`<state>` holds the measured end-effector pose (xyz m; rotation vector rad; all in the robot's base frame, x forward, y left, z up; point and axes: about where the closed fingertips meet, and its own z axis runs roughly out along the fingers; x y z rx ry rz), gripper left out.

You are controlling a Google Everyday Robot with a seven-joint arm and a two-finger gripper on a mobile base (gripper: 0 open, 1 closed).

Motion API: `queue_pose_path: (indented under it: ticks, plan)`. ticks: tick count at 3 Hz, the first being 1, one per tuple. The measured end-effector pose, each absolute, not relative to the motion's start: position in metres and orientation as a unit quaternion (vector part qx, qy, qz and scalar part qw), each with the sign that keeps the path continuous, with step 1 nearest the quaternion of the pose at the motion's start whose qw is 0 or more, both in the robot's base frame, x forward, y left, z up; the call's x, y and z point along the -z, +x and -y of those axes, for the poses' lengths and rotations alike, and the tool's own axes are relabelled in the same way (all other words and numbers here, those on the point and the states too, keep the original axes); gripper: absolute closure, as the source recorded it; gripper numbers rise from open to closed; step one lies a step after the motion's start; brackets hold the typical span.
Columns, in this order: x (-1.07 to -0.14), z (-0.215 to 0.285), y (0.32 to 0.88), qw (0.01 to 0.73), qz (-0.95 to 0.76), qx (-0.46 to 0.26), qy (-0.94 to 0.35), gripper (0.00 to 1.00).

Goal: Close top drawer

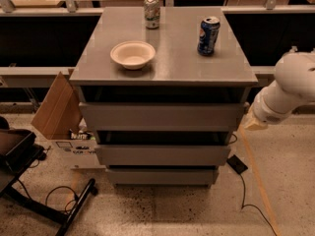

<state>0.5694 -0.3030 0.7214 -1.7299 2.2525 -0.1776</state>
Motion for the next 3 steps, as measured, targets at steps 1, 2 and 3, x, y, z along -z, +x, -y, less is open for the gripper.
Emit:
queue_pose_path:
  ticks: [1, 2, 3]
  plan:
    - [-0.789, 0.319, 0.578, 0.127, -0.774, 0.100, -0.612, 1.00]
    - [-0.844, 0.334, 0.574, 0.092, -0.778, 0.140, -0.606, 1.00]
    - [-0.896, 0.349, 0.560, 0.071, -0.793, 0.183, -0.577, 1.00]
